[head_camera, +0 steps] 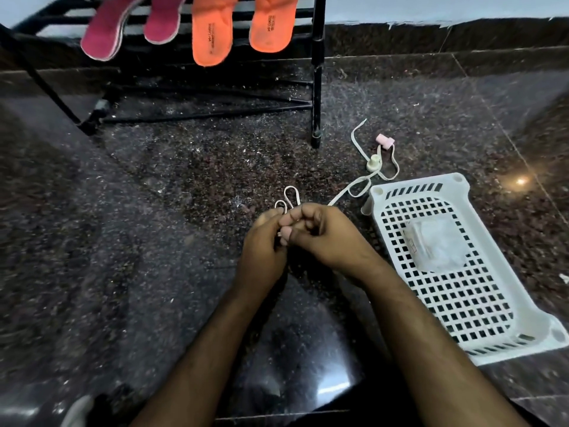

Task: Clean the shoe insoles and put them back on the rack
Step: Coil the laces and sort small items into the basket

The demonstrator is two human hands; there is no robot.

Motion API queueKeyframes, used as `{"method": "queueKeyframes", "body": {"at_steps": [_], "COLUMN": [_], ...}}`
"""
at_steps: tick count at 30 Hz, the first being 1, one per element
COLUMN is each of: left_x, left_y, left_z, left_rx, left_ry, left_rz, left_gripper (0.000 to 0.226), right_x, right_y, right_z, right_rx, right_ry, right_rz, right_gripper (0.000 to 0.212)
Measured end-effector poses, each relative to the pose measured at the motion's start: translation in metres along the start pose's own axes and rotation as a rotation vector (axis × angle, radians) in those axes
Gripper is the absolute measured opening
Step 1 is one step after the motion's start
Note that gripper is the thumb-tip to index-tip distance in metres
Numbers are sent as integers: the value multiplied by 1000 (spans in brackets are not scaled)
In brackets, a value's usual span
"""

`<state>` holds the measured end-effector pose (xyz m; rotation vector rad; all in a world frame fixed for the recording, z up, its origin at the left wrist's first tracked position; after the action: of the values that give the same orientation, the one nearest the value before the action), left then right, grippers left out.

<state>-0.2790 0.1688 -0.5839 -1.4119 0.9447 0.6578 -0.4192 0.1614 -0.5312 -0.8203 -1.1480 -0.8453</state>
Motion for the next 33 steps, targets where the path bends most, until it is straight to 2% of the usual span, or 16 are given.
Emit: {"method": "queueKeyframes", "body": {"at_steps": [2, 5, 8, 11, 14, 16, 18, 20, 24, 27, 29, 33], "left_x": [1, 8, 14, 9, -3, -4, -4, -6, -9, -15, -17, -40], "left_y": [-1, -3, -5, -10, -16, -15, -12, -11, -9, -7, -2, 11], "left_z": [-2, -1, -3, -4, -6, -8, -7, -7, -8, -4, -4, -10], "left_rx": [-23, -35, 32, 152, 170, 175, 203, 218, 228, 166, 103, 46], "left_ry": [-55, -93, -92, -75, -80, -107, -107, -97, -120, -101, -58, -65], "left_rz": [20, -64, -198, -283, -198, -182, -209, -235, -308, -309, -235, 146], "left_gripper": [24, 28, 37, 32, 31, 32, 33, 44, 42, 41, 33, 39], "right_x": [-2, -13, -17, -21, -29, -34, -37, -38, -33, -24, -17, -2], "right_y": [-2, -16, -22, -18, -2, 5, 5, 1, -9, -16, -21, -31], "right_z": [1, 4, 8, 3, -6, -9, -10, -10, -9, -7, -5, 1], "right_rx": [4, -265, -461, -463, -251, -173, -205, -264, -307, -378, -414, -421], "right_ry": [83, 271, 354, 202, 72, 46, 46, 80, 147, 133, 121, 66], "right_rz": [154, 672, 772, 755, 799, 846, 857, 824, 760, 750, 713, 506], "right_gripper": [12, 20, 19, 4, 37, 48, 41, 29, 38, 34, 29, 18]}}
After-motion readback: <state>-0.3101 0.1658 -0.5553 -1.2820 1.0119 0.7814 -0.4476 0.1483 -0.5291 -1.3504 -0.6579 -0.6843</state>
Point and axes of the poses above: each hand's wrist, its own z-axis away from the middle knuckle, its own y-axis out of the palm, x = y × z, the point moved 2 cm from there along -z, towards the middle knuckle, and after that the axes turned 6 degrees about x, right-handed, at the moved point
